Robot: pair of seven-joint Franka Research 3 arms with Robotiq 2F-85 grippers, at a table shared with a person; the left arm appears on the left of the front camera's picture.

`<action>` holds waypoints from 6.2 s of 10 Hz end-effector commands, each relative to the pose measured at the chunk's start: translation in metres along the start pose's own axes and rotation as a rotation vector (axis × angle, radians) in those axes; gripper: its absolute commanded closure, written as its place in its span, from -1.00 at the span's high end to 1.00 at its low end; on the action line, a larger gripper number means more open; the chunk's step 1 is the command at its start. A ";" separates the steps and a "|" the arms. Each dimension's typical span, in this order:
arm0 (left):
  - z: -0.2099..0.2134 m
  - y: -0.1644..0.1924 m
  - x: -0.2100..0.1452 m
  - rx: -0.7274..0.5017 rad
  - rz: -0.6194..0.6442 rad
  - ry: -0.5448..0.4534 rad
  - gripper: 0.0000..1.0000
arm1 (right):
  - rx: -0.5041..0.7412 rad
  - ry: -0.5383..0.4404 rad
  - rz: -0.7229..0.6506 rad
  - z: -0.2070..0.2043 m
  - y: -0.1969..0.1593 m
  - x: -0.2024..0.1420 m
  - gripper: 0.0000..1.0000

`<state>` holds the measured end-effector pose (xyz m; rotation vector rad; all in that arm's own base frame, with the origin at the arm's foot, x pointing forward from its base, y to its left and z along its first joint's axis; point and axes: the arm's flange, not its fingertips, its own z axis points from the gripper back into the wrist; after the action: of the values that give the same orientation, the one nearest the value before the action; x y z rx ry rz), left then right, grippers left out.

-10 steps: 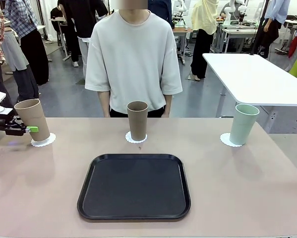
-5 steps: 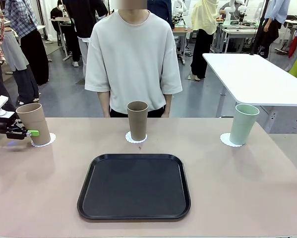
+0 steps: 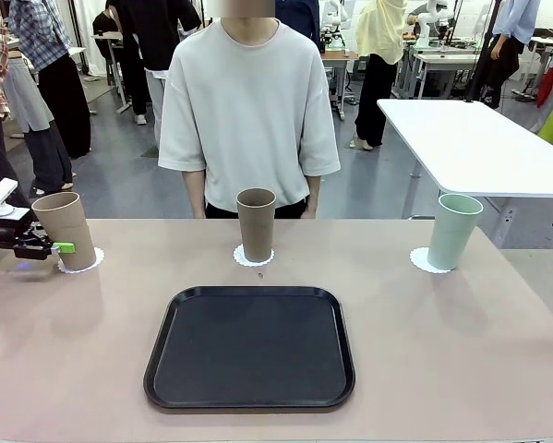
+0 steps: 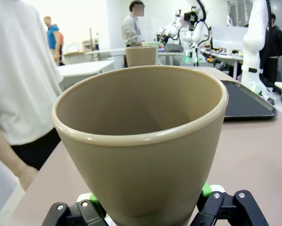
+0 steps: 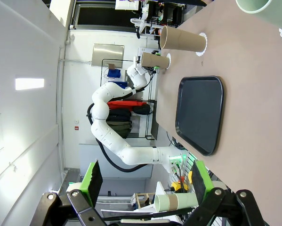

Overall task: Place coasters on the table and set cups on them.
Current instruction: Take one Reusable plastic cup from the Flat Tray and place it on a coaster set by the human.

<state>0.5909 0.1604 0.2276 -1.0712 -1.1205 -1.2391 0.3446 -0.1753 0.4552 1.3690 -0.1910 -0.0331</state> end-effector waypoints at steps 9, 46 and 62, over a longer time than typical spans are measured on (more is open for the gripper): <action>0.002 0.002 -0.005 -0.053 -0.001 0.025 1.00 | 0.005 0.004 0.010 0.001 0.001 0.001 1.00; -0.109 -0.143 0.248 0.566 0.136 1.452 1.00 | 0.005 0.004 0.010 0.001 0.001 0.001 1.00; -0.075 -0.165 0.269 0.565 0.443 1.222 1.00 | 0.005 0.004 0.010 0.001 0.001 0.001 1.00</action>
<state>0.4306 0.0387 0.4870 -0.0228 -0.1867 -0.8611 0.3449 -0.1753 0.4554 1.3686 -0.1908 -0.0324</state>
